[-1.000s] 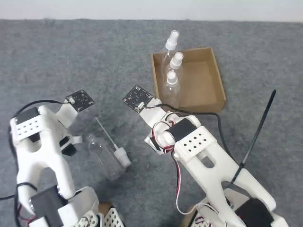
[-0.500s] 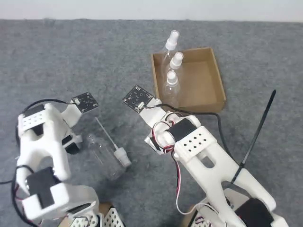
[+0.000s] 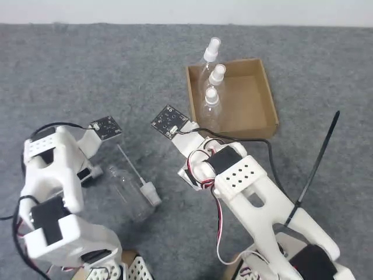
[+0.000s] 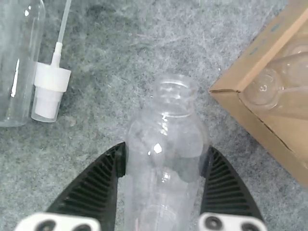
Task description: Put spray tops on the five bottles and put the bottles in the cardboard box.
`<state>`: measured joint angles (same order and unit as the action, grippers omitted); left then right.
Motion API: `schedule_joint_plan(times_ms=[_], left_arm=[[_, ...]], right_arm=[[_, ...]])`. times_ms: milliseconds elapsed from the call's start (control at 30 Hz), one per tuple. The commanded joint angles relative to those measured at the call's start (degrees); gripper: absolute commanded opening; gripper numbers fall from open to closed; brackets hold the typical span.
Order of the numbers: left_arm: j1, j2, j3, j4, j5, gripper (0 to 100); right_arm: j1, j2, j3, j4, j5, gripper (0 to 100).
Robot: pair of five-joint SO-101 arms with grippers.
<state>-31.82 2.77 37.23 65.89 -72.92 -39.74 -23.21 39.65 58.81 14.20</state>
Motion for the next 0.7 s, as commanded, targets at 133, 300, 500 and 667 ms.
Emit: schedule_joint_plan(times_ms=[133,300,500,667], left_arm=[[0.09,-0.79,-9.36,10.64,-0.44,2],[-0.26,-0.62,-12.44,17.85,-0.35,2],[-0.44,-0.44,-12.70,22.07,-0.09,2],[-0.44,-0.44,-12.88,22.07,10.55,2]], right_arm=[[1.10,-2.95,-0.79,-0.92,0.88,12.5],[1.10,-2.95,-0.79,-0.92,0.88,12.5],[1.10,-2.95,-0.79,-0.92,0.88,12.5],[1.10,-2.95,-0.79,-0.92,0.88,12.5]])
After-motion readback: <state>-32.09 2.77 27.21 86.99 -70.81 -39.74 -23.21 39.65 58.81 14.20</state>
